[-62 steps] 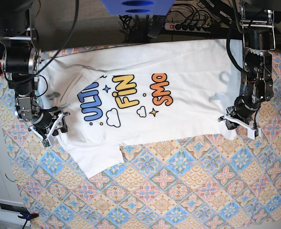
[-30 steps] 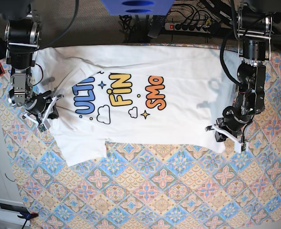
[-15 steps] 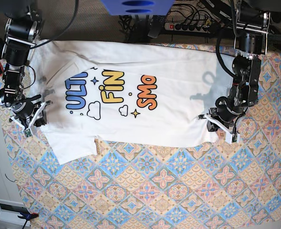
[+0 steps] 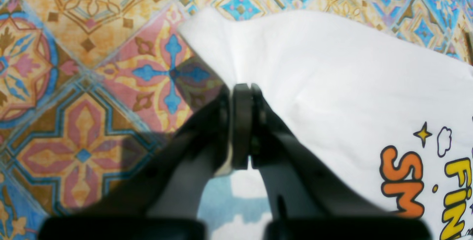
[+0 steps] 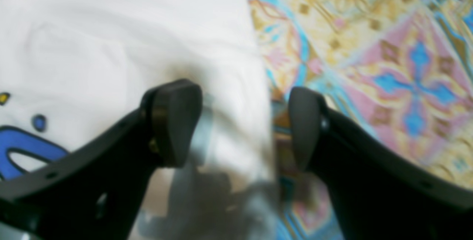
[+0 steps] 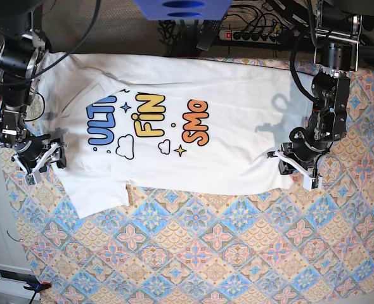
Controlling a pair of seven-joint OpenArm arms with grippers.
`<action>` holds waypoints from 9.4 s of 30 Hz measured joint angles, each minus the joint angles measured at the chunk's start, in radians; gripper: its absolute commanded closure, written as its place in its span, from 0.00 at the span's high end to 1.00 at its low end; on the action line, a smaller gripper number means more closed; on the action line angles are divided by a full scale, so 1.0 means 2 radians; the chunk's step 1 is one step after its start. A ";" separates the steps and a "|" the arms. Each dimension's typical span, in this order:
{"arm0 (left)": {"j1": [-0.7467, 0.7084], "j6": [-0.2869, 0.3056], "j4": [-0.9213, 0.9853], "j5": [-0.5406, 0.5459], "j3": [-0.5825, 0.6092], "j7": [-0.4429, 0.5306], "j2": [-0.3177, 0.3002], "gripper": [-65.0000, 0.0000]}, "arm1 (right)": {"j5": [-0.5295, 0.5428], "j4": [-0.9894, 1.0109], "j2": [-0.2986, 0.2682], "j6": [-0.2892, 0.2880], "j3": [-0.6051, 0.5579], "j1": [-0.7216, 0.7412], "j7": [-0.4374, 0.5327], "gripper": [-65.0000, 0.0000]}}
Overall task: Fold the T-shirt properly
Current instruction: 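Shift both grippers along the side edges and smooth the shirt flat, then hold the side edges with both grippers and fold the shirt lengthwise over itself, then release and regrasp the folded strip ends with both grippers, then pinch the strip ends with both grippers and tighten the fold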
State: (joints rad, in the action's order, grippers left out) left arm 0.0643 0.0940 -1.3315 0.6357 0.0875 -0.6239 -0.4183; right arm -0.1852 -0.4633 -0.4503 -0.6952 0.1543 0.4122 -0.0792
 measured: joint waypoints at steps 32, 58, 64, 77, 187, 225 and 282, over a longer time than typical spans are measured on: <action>-0.010 0.000 0.000 0.000 -0.017 0.000 0.003 0.00 | 0.000 -0.120 0.005 -0.004 0.020 -0.072 -0.010 0.01; -0.121 0.004 -0.106 0.003 -0.083 0.009 0.002 0.00 | 0.059 -0.340 0.016 -0.006 0.107 -0.218 -0.069 0.01; -0.138 0.004 -0.110 0.004 -0.083 0.011 0.001 0.00 | 0.087 -0.356 0.015 -0.004 0.107 -0.254 -0.068 0.01; -0.180 0.004 -0.121 0.004 -0.084 0.011 0.001 0.00 | 0.087 -0.355 0.016 -0.005 0.107 -0.289 -0.068 0.01; -0.208 -0.044 -0.126 0.000 -0.141 -0.066 0.012 0.35 | -0.010 0.010 0.023 0.000 0.001 -0.002 -0.009 0.40; -0.206 -0.044 -0.126 0.000 -0.173 -0.064 0.016 0.35 | 0.024 -0.595 0.032 -0.003 0.053 -0.320 -0.232 0.00; -0.206 0.047 -0.107 0.031 -0.171 -0.160 -0.039 0.50 | 0.026 -0.702 0.040 -0.004 0.054 -0.448 -0.322 0.30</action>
State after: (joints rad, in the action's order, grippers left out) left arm -0.3473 0.1890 -1.5463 0.6983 -0.2546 -0.9443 -0.4957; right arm -0.1329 -1.8679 -0.3710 -0.7036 0.2630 -0.4839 -0.7227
